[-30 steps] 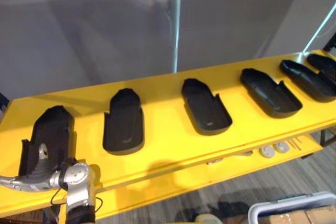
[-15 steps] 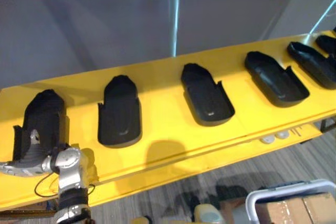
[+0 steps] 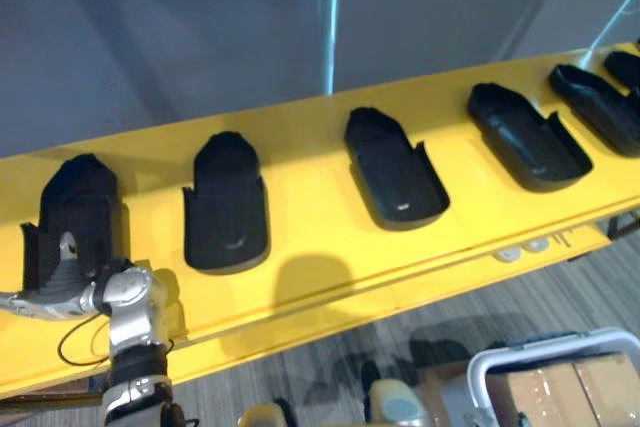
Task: Walk over and take plastic housings, then place them on the shelf
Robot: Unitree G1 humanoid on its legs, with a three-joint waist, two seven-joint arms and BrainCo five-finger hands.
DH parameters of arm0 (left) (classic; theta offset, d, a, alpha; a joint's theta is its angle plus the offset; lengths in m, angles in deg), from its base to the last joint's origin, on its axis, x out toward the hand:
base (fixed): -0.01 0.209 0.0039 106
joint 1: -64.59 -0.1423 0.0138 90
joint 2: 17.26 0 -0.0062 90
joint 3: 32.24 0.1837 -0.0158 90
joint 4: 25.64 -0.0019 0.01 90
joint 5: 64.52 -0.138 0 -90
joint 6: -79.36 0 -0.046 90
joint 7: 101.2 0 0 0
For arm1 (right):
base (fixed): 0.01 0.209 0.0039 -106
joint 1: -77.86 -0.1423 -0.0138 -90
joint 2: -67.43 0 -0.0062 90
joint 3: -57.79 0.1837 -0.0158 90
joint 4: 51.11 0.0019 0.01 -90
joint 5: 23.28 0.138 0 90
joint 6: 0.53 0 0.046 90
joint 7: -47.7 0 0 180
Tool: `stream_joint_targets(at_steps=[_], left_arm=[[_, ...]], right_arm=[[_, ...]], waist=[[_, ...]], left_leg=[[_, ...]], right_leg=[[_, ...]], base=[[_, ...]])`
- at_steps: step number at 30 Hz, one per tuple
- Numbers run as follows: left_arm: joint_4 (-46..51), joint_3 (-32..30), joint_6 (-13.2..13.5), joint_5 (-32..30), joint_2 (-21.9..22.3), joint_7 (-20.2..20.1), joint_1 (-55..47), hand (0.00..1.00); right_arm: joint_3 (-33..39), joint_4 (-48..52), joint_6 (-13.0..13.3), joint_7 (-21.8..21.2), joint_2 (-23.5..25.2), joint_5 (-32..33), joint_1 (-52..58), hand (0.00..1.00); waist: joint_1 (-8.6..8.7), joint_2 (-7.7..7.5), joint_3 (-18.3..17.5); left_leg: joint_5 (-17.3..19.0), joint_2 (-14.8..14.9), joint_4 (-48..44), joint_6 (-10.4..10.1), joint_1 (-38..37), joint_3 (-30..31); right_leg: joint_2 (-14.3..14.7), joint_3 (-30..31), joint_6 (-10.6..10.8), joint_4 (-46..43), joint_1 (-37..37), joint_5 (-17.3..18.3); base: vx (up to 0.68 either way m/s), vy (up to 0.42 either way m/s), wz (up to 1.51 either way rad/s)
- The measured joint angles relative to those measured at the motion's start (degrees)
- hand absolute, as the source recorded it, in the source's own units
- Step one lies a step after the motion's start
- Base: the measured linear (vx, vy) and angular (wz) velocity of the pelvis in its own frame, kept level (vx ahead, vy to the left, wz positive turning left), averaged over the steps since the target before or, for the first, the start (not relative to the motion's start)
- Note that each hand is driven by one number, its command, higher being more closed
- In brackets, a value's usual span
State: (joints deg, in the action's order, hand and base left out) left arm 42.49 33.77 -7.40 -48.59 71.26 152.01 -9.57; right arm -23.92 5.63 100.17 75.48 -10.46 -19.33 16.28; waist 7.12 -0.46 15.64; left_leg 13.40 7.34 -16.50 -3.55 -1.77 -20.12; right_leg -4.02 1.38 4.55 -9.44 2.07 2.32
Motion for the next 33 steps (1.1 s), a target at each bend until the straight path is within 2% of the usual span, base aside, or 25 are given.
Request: stream_joint_targets(at_steps=[3,8,10,12,14,18,20,21,24,29,30,33], left_arm=[[0.0,0.0,0.8,0.0,0.0,0.4,0.1,0.0],[4.0,-1.9,5.7,-0.7,0.7,2.6,-1.9,0.0],[10.0,-3.2,8.7,-1.8,2.5,3.6,-5.6,0.0],[13.0,-3.4,9.7,-3.6,4.0,4.0,-8.0,0.0],[18.4,-3.4,11.2,-4.8,7.3,4.8,-12.9,0.0],[28.4,-1.9,13.6,-7.8,13.4,5.4,-22.5,0.0],[31.8,-1.9,14.7,-8.1,14.7,5.3,-25.2,0.0],[33.4,-1.8,15.5,-8.4,15.6,5.1,-26.5,0.0],[36.3,-1.5,15.6,-10.3,17.2,4.2,-29.5,0.0],[40.0,1.0,15.2,-11.6,18.2,-2.3,-32.0,0.0],[40.1,1.9,14.3,-13.1,18.2,-3.9,-32.4,0.0],[38.5,4.5,8.8,-14.7,17.8,-9.6,-33.1,0.0]], right_arm=[[0.0,0.1,0.0,-0.1,0.0,0.0,0.0,0.0],[0.0,0.1,0.1,-0.4,0.2,-0.1,0.1,0.0],[0.0,0.1,0.2,-0.5,0.5,-0.3,0.3,0.0],[0.0,0.1,0.3,-0.8,0.7,-0.3,0.5,0.0],[0.0,0.1,0.4,-1.6,0.8,-0.3,0.6,0.0],[0.2,0.0,0.6,-2.3,1.2,-0.3,0.6,0.0],[0.4,0.0,0.7,-3.0,1.6,-0.3,0.6,0.0],[0.6,-0.2,0.7,-3.2,2.0,-0.3,0.6,0.0],[0.9,-1.4,0.8,-3.5,2.3,-0.2,-0.1,0.0],[3.0,-3.7,0.9,-3.8,3.6,0.5,-2.3,0.0],[3.1,-3.8,1.0,-3.8,3.8,1.4,-2.5,0.0],[3.9,-4.6,1.8,-3.7,3.8,3.4,-3.5,0.0]], waist=[[-0.03,0.03,0.0],[-0.07,0.02,0.0],[-0.1,0.09,0.1],[-0.15,0.09,0.1],[-0.35,0.14,-0.1],[-1.67,0.75,-2.1],[-2.17,0.76,-3.3],[-2.95,0.96,-3.7],[-3.51,1.11,-5.8],[-3.75,1.19,-7.4],[-3.89,0.9,-7.5],[-3.97,1.1,-8.0]], left_leg=[[0.0,0.0,0.0,0.0,0.0,0.1],[0.0,0.0,0.0,0.0,-0.1,0.7],[0.0,0.0,0.0,0.0,-0.3,1.3],[0.0,-0.1,0.1,0.0,-0.8,1.8],[0.1,-0.3,0.5,-0.1,-1.9,2.6],[-0.1,-0.8,1.4,0.0,-2.3,4.1],[-0.7,-1.1,2.5,0.0,-2.7,4.4],[-1.0,-1.3,3.3,-0.1,-3.7,4.8],[-2.1,-2.0,6.0,0.0,-5.5,5.9],[-3.8,-2.8,8.6,-0.1,-6.1,7.3],[-4.0,-2.8,9.1,-0.1,-6.5,7.5],[-4.7,-3.2,10.3,-0.1,-6.6,8.3]], right_leg=[[0.0,-0.1,0.0,0.0,0.0,0.0],[-0.1,-0.8,-0.2,-0.4,-0.3,0.3],[-0.2,-1.4,-0.1,-0.5,-1.0,0.7],[-0.3,-1.9,-0.1,-0.5,-1.9,1.0],[-0.8,-2.9,-0.1,-0.8,-3.3,1.8],[-1.0,-4.5,0.0,-0.4,-4.4,2.2],[-1.2,-4.8,0.0,0.2,-4.8,2.2],[-1.4,-5.5,0.0,0.7,-6.0,2.2],[-1.9,-6.7,0.0,2.4,-8.1,2.2],[-2.0,-7.9,0.1,3.5,-8.9,2.0],[-2.0,-8.2,0.2,4.2,-9.3,1.8],[-2.1,-9.2,0.3,5.7,-10.2,1.2]], base=[[0.0,0.0,0.0],[0.01,0.0,0.05],[0.0,-0.004,0.12],[0.01,0.004,0.14],[0.02,0.017,0.17],[0.03,-0.009,0.19],[0.05,-0.023,0.18],[0.05,-0.016,0.19],[0.02,-0.01,0.26],[-0.01,-0.012,0.12],[-0.01,-0.004,0.08],[0.0,-0.003,0.13]])
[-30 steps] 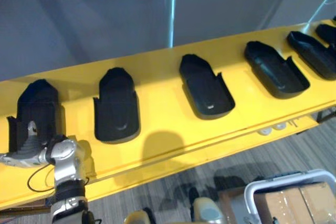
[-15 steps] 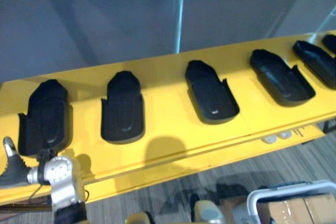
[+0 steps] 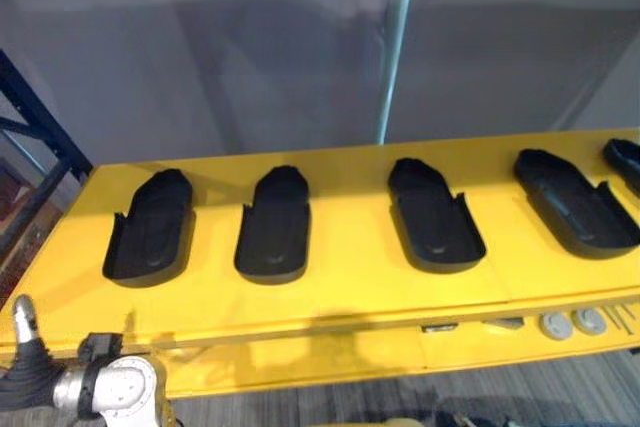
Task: Walk over and take plastic housings, then place them on the shelf
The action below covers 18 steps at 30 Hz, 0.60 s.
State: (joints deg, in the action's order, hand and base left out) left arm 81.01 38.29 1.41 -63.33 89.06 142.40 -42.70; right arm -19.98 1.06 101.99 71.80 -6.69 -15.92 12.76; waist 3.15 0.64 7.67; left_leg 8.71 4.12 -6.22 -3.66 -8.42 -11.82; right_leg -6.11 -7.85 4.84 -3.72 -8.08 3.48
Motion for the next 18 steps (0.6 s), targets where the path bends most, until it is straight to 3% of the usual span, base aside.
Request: stream_joint_targets(at_steps=[2,4,7,9,13,16,17,18], left_arm=[[-3.9,0.5,-3.0,1.1,0.0,-2.4,-1.0,0.0],[-12.2,0.4,-8.0,6.7,-0.1,-7.5,-2.1,0.0],[-22.2,0.1,-9.3,12.4,0.0,-11.5,-4.0,0.0],[-30.1,-0.9,-8.0,16.8,0.1,-14.3,-5.8,0.0],[-35.8,-2.2,-5.4,19.2,0.2,-17.9,-6.8,0.0],[-33.9,-1.7,-2.0,18.7,0.4,-19.7,-7.3,0.0],[-30.8,-1.3,-1.5,18.5,0.6,-19.7,-7.4,0.0],[-26.0,0.2,0.6,18.0,0.6,-19.3,-7.4,0.0]], right_arm=[[0.1,-1.4,0.0,0.0,-0.3,1.3,-1.3,0.0],[0.2,-1.6,-0.1,-0.2,-0.3,2.7,-1.8,0.0],[0.7,-1.6,-0.6,-0.2,-0.2,3.9,-1.8,0.0],[2.0,-1.6,-0.7,-0.3,0.1,5.1,-1.9,0.0],[4.1,-1.7,-0.7,-0.4,0.3,5.4,-2.9,0.0],[4.9,-1.3,-0.8,-0.4,0.8,5.4,-4.8,0.0],[5.0,-1.3,-0.9,-0.4,1.1,5.4,-5.0,0.0],[5.1,-1.3,-1.3,-0.4,1.3,5.4,-4.8,0.0]], waist=[[-0.22,0.0,-0.1],[-0.71,0.05,-0.3],[-0.96,-0.24,-0.4],[-1.52,-1.08,-0.8],[-2.6,-2.0,-0.9],[-2.64,-2.07,-1.1],[-2.64,-2.02,-1.1],[-2.63,-1.92,-1.1]], left_leg=[[-0.9,-0.3,1.8,0.0,-0.6,0.1],[-1.9,-0.5,3.2,0.0,-0.7,0.3],[-2.1,-0.6,4.2,0.0,-1.7,0.7],[-2.1,-0.7,4.8,0.0,-2.5,0.9],[-2.1,-0.8,4.8,0.0,-2.7,1.6],[-2.2,-1.1,4.8,0.1,-2.5,1.8],[-2.4,-1.2,5.0,0.1,-2.5,1.9],[-2.8,-1.3,5.4,0.1,-2.4,2.0]], right_leg=[[-0.1,-0.1,0.0,0.8,-0.1,-0.4],[-0.1,-1.0,0.0,1.7,-0.2,-0.7],[-0.3,-1.7,0.1,2.6,-1.4,-0.8],[-0.4,-2.4,0.1,3.4,-2.3,-0.8],[-0.7,-3.4,0.1,3.4,-3.1,-0.8],[-1.0,-3.6,0.2,3.3,-3.2,-0.7],[-1.1,-3.9,0.3,3.2,-3.2,-0.6],[-1.2,-4.5,0.3,3.2,-3.2,-0.6]], base=[[0.02,-0.004,0.08],[0.04,-0.017,0.09],[0.07,-0.013,0.12],[0.05,-0.002,0.07],[0.01,0.001,0.1],[-0.06,0.014,0.04],[-0.08,0.012,0.1],[-0.09,0.009,0.14]])
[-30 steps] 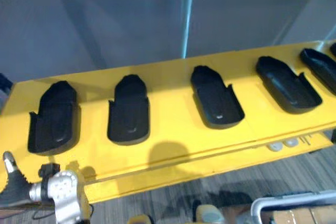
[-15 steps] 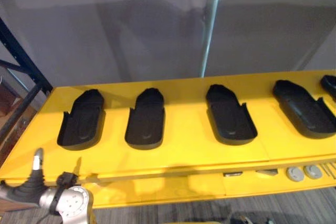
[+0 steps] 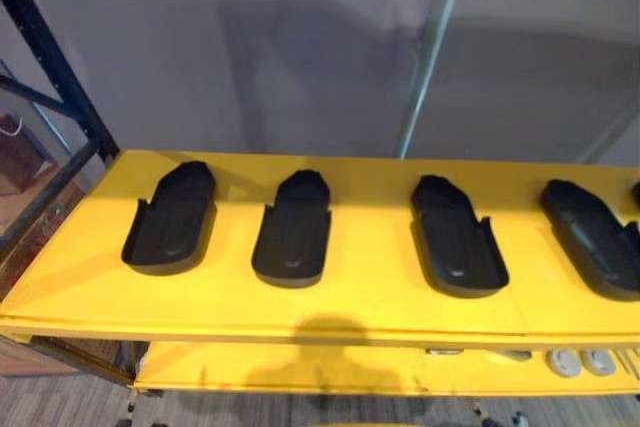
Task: Walk over and take plastic housings, then place them on the shelf
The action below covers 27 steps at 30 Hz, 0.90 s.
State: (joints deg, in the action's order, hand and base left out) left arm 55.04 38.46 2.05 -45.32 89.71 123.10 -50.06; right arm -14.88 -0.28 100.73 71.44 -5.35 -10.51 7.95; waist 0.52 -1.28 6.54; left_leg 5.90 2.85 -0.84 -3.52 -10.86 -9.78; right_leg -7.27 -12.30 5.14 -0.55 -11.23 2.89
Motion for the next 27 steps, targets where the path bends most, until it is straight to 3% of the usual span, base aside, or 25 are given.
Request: stream_joint_targets(at_steps=[2,4,5,7,11,13,14,15,21,25,27], left_arm=[[9.5,2.5,3.8,-2.4,0.1,0.3,0.1,0.0],[22.2,5.1,8.8,-10.3,0.0,0.3,0.7,0.0],[24.9,5.5,9.8,-11.7,0.0,0.2,1.2,0.0],[31.6,7.0,13.9,-14.0,-0.7,-3.0,3.9,0.0],[34.6,7.2,14.7,-15.6,-1.4,-9.9,8.5,0.0],[34.5,7.2,10.3,-12.0,-5.3,-18.8,10.8,0.0],[34.3,7.2,9.2,-11.3,-6.1,-20.5,11.3,0.0],[33.6,6.9,5.0,-9.3,-8.2,-25.2,12.0,0.0],[21.0,5.6,-8.6,1.3,-15.8,-41.0,13.3,0.0],[17.6,2.2,-12.5,4.6,-19.5,-47.4,12.9,0.0],[16.7,1.2,-13.1,5.8,-20.6,-48.4,12.7,0.0]], right_arm=[[1.4,0.0,-0.3,0.0,0.8,0.0,0.1,0.0],[3.4,-0.3,-0.2,0.1,1.3,0.0,0.6,0.0],[3.9,-0.5,-0.2,0.1,1.3,0.0,0.9,0.0],[5.4,-2.2,0.3,0.2,1.1,0.0,1.3,0.0],[6.0,-5.0,1.0,0.1,0.9,0.0,0.9,0.0],[6.2,-5.6,1.3,0.1,0.9,0.0,0.7,0.0],[6.2,-5.6,1.3,0.1,0.8,0.0,0.7,0.0],[6.2,-5.7,1.2,0.1,0.7,-0.1,0.6,0.0],[6.8,-5.7,-0.6,-0.1,-0.2,-0.8,-0.3,0.0],[7.9,-5.7,-1.4,-0.9,-1.0,-1.9,-0.3,0.0],[8.3,-5.7,-1.6,-1.4,-1.3,-2.2,-0.2,0.0]], waist=[[0.2,0.17,-0.1],[0.41,0.74,-0.1],[0.42,0.83,0.0],[0.62,1.11,-0.2],[1.38,2.06,-0.1],[2.04,1.94,-0.1],[2.03,1.92,-0.1],[1.97,1.96,-0.1],[2.8,1.45,-0.1],[2.98,2.06,-0.3],[2.95,2.39,-0.5]], left_leg=[[-0.2,-0.2,0.7,-0.1,0.4,0.4],[-0.4,-0.2,0.8,0.0,1.1,0.6],[-0.4,-0.2,0.8,0.0,1.1,0.6],[-0.4,-0.3,0.6,0.0,1.0,0.5],[0.0,-0.2,0.6,-0.1,1.3,-0.4],[0.1,-0.1,0.6,-0.1,1.5,-1.1],[0.1,0.0,0.6,-0.1,1.5,-1.6],[0.2,0.0,0.5,-0.2,1.0,-2.1],[0.4,-0.2,0.4,0.2,0.8,-3.3],[0.4,-0.3,0.4,0.2,0.8,-3.6],[0.4,-0.2,0.4,0.2,0.7,-3.9]], right_leg=[[-0.1,-0.3,0.3,0.0,0.3,0.4],[-0.1,-0.3,0.4,0.0,1.3,0.4],[-0.1,-0.2,0.5,0.0,1.2,0.3],[-0.1,0.2,0.5,0.0,1.2,-0.1],[0.4,1.5,0.6,0.4,1.9,-0.3],[0.5,2.0,0.5,0.4,2.4,-0.4],[0.5,2.3,0.5,0.4,2.6,-0.4],[0.5,3.3,0.5,0.4,2.8,-0.6],[0.3,3.8,0.1,1.6,2.7,-1.7],[0.3,4.2,0.2,1.6,3.0,-1.8],[0.3,4.4,0.2,1.6,3.2,-1.9]], base=[[-0.08,0.003,0.12],[-0.03,0.002,0.02],[0.03,0.001,-0.04],[0.07,0.001,-0.04],[0.05,-0.005,-0.12],[0.04,-0.007,-0.09],[0.04,0.011,-0.26],[0.04,0.014,-0.24],[-0.01,0.016,-0.12],[-0.04,0.006,-0.05],[-0.03,0.002,-0.08]])
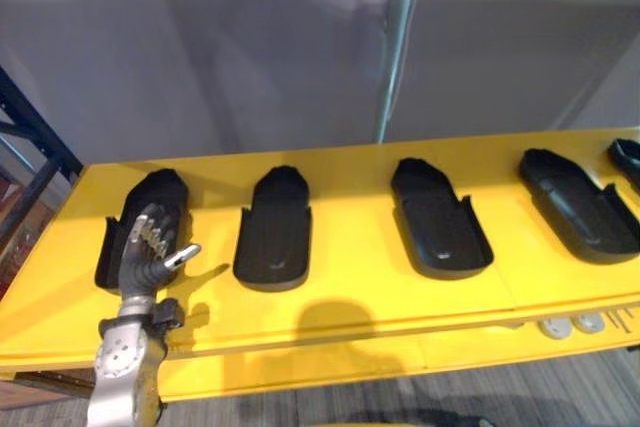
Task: Walk over and take plastic housings, then place them on the shelf
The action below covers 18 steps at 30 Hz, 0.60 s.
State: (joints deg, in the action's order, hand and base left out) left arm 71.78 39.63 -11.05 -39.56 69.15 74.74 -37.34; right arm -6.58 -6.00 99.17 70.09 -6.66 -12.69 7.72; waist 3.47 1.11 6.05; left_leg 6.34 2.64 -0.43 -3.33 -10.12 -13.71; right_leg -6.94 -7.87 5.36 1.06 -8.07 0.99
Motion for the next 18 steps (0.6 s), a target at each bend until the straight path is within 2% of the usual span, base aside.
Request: stream_joint_targets(at_steps=[1,4,11,13,18], left_arm=[[-1.9,-1.8,-1.2,1.3,-1.0,-1.9,0.0,0.0],[-4.5,-2.2,-2.2,2.1,-2.6,-3.9,0.0,0.0],[-5.3,-4.2,-2.0,4.0,-4.2,-8.0,0.1,0.0],[-5.4,-4.3,-0.6,4.5,-4.9,-9.8,0.2,0.0],[-5.3,-4.3,5.3,9.3,-4.9,-14.2,0.9,0.0]], right_arm=[[0.3,0.1,-0.1,-0.1,-0.7,-0.5,0.0,0.0],[0.3,0.3,-0.8,-0.2,-1.8,-0.8,0.0,0.0],[0.3,1.1,-1.0,-1.1,-2.2,-0.8,0.0,0.0],[0.4,1.1,-1.0,-1.3,-2.2,-1.2,0.0,0.0],[0.7,1.1,-1.0,-1.5,-2.2,-1.9,-0.1,0.0]], waist=[[0.03,0.72,-0.4],[-0.07,1.73,-0.9],[-0.11,2.16,-1.2],[-0.13,2.16,-1.2],[-0.19,2.3,-1.3]], left_leg=[[0.0,0.0,0.0,0.0,0.0,-0.2],[0.0,0.0,0.2,0.0,-0.1,-0.8],[0.0,0.2,0.3,0.0,-0.3,-1.0],[0.0,0.1,0.5,0.0,-0.4,-1.0],[0.0,-0.1,1.0,0.0,-0.8,-1.3]], right_leg=[[0.0,0.1,0.1,0.2,0.0,-0.2],[0.1,0.3,0.1,0.7,0.0,-0.4],[0.1,0.5,0.1,0.7,0.0,-0.5],[0.1,0.5,0.2,0.7,0.0,-0.5],[0.1,0.8,0.2,0.9,-0.1,-0.5]], base=[[-0.02,-0.002,-0.07],[-0.01,-0.001,-0.06],[0.0,0.0,0.0],[0.0,-0.001,-0.02],[0.0,0.0,-0.02]])
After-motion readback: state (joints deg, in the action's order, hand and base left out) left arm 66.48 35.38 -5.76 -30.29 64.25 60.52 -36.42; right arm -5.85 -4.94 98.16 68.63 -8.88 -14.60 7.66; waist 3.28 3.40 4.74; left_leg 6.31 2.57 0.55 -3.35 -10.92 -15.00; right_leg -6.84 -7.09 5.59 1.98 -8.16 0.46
